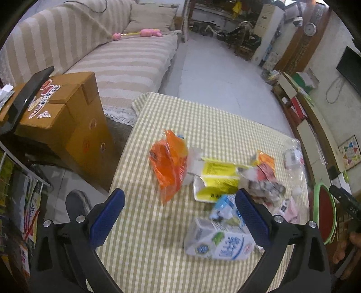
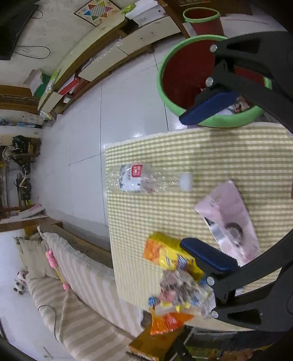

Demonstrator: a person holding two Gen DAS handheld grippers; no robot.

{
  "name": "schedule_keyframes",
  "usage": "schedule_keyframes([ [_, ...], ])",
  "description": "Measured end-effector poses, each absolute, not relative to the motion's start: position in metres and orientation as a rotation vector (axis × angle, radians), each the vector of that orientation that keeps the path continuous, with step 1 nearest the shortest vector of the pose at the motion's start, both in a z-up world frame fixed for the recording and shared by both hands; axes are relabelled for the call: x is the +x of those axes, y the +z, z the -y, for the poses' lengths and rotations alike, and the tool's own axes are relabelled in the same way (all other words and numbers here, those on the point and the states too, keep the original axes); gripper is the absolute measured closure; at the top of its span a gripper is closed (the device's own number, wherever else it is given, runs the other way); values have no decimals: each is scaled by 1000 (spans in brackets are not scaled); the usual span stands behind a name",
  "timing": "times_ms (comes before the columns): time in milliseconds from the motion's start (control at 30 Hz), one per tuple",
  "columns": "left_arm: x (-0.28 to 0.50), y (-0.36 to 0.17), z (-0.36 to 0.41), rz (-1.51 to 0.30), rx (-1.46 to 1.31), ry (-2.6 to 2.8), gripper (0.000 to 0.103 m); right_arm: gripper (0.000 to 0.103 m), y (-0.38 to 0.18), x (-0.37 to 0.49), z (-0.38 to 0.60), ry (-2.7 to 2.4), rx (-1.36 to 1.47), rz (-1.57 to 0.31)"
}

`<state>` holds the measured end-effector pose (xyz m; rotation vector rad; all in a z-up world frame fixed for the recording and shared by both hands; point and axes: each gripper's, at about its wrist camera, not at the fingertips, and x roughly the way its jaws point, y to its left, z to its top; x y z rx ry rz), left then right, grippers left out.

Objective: Collect trash
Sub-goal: 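Grasp the orange bag with the left tool while the right tool grasps the clear plastic bottle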

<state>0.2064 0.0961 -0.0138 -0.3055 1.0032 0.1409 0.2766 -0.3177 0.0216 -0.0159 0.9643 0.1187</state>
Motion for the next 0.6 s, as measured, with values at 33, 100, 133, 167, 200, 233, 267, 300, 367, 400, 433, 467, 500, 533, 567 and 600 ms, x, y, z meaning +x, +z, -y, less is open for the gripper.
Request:
schedule_keyframes([
  [33,210,-16,-97,-1005,-306,143,9,5,17,284,317,117,-20,-973],
  [100,218,-22,-100,-1011,-305,152,10,5,9,298,316,111,-27,-988],
  [133,222,-25,-101,-1017,-307,153,12,5,6,303,316,110,-27,-996],
  [167,226,-29,-103,-1025,-311,156,13,5,2,309,315,108,-27,-1004],
  [200,229,-31,-105,-1029,-316,158,13,5,-1,315,315,106,-28,-1013],
  [233,232,-34,-107,-1033,-319,161,13,5,-6,322,315,104,-28,-1025],
  [267,235,-36,-108,-1036,-323,163,14,5,-9,327,316,103,-27,-1033],
  [300,238,-38,-109,-1039,-327,163,14,5,-12,332,314,101,-28,-1040],
  [367,243,-42,-111,-1045,-332,162,14,5,-19,342,311,96,-37,-1055],
  [400,245,-44,-111,-1048,-333,161,14,5,-24,348,310,93,-43,-1067],
  [433,247,-47,-112,-1052,-335,159,14,6,-26,351,310,92,-43,-1075],
  [467,249,-49,-113,-1055,-336,158,15,7,-30,355,308,92,-41,-1086],
  [500,251,-51,-114,-1057,-337,157,16,8,-33,358,307,92,-38,-1095],
  [533,252,-53,-114,-1061,-335,159,17,9,-37,361,305,92,-38,-1104],
  [567,254,-55,-114,-1065,-334,160,18,11,-41,363,303,92,-40,-1113],
  [600,255,-57,-115,-1069,-336,159,18,14,-44,365,302,94,-43,-1122],
])
